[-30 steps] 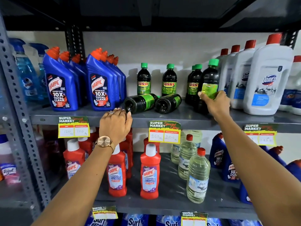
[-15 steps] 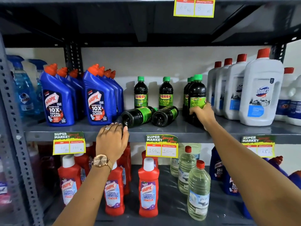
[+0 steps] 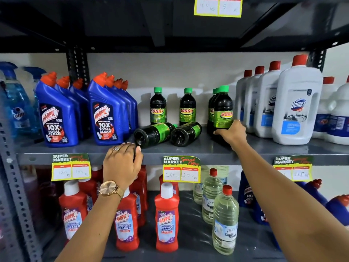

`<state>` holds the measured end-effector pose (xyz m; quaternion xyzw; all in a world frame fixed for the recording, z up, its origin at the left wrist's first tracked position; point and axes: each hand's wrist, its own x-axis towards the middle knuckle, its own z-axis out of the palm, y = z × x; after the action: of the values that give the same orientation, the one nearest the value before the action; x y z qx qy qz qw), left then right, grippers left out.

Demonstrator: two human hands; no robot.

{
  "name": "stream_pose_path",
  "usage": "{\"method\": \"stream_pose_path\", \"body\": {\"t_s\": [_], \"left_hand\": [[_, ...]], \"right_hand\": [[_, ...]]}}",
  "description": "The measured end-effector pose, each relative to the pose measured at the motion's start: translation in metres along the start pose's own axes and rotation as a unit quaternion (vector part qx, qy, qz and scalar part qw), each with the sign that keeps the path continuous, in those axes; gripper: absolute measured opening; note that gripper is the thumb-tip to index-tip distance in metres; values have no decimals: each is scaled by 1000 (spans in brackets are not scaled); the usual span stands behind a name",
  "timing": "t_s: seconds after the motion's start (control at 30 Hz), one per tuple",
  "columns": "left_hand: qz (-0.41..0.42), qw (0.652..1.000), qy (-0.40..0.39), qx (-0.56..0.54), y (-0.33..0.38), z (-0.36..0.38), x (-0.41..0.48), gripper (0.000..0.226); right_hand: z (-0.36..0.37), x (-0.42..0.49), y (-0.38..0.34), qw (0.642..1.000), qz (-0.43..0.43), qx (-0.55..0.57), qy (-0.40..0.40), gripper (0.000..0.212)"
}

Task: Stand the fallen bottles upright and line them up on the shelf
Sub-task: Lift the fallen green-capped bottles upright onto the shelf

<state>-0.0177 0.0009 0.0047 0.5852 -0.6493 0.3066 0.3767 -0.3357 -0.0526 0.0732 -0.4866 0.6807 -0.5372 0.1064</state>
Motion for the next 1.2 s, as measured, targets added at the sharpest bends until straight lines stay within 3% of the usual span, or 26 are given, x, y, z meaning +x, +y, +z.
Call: {"method": "stream_pose_path", "body": {"t_s": [0.17,0.33,0.63,0.7,0.77,0.83,0.87,0.9,1.0,1.1,1.2], "left_hand": [[2,1000,-4,-14,0,-2,-1,45],[0,1000,-1,-13,-1,-1,-1,45],[-5,1000,-15,-13,0,-1,0,44],[-4,1000,-17,-15,-1,-1,0,45],[-2,1000,-18,-20,-1,-1,0,46],[0,1000,-15,-24,-1,-1,0,46],[0,1000,-13,-25,-1,-1,0,45],[-1,1000,-11,-24,0,-1,0,45],[-4,1000,-11,-19,-1,0,0,45],[-11,1000,-23,-14,-1,1,1,46],[-6,1000,-23,0,0,3,1,47]], "right_hand": [[0,-3,-2,999,5,-47,5,97],[1,1,2,999,4,-24,-20,77],[2,0,2,996,5,-82,-16,107],[-1,-10,-4,993,-10,-117,24,116],[-4,-19,-12,973,-92,-161,140,99],[-7,-34,-20,937,-216,-150,230,62],[-7,-41,-24,936,-248,-131,212,53],[-4,-48,-29,953,-238,-118,148,57],[14,-51,-44,982,-98,-123,-102,88],[21,-45,-67,960,31,-121,-250,108],[24,-35,-83,930,81,-111,-341,98]]}}
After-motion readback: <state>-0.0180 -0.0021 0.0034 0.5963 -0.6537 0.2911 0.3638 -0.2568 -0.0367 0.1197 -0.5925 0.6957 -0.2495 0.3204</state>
